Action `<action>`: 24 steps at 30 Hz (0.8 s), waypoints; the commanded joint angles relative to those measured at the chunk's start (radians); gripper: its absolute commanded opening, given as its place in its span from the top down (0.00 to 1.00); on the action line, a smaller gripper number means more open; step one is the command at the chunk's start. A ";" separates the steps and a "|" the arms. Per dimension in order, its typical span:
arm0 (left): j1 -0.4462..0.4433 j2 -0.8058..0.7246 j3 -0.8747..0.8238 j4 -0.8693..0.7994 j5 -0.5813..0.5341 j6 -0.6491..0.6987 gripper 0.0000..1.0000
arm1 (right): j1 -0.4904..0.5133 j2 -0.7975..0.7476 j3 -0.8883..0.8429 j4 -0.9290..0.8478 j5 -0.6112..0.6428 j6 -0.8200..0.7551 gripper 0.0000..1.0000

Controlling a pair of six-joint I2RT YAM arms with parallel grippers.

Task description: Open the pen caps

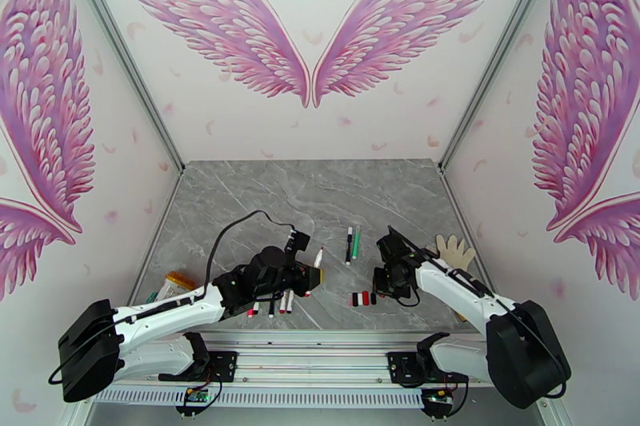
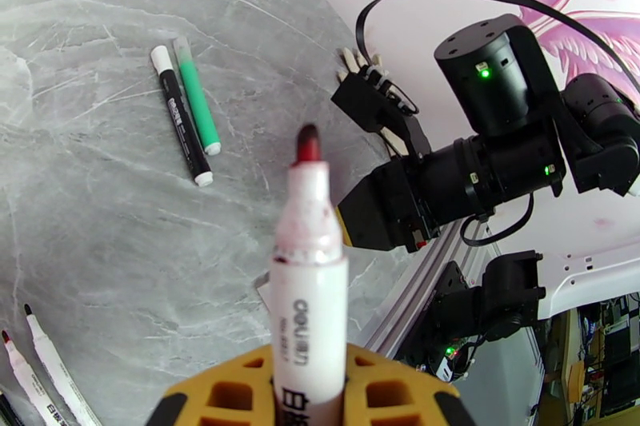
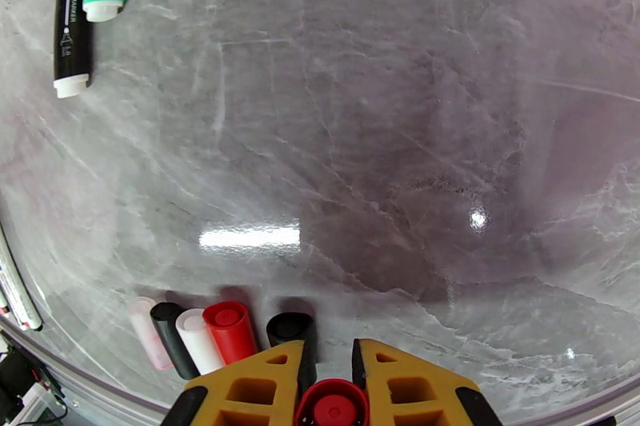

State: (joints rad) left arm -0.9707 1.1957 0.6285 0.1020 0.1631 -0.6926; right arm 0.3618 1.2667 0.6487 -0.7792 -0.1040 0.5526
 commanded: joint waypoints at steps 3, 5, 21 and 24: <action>-0.003 -0.018 -0.012 -0.021 -0.012 0.004 0.96 | -0.001 0.018 -0.023 0.021 0.005 0.015 0.83; -0.003 -0.018 -0.010 -0.024 -0.010 0.004 0.96 | -0.001 0.026 -0.020 0.020 0.006 0.014 0.81; -0.005 0.015 0.020 -0.043 -0.002 0.013 0.96 | 0.006 0.027 -0.020 0.027 -0.035 -0.002 0.70; -0.006 0.018 0.020 -0.041 -0.004 0.012 0.96 | 0.006 0.021 -0.023 0.028 -0.049 -0.002 0.70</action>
State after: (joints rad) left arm -0.9714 1.2045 0.6281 0.0803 0.1627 -0.6914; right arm 0.3618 1.2915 0.6353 -0.7658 -0.1284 0.5549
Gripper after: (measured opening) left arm 0.197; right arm 0.297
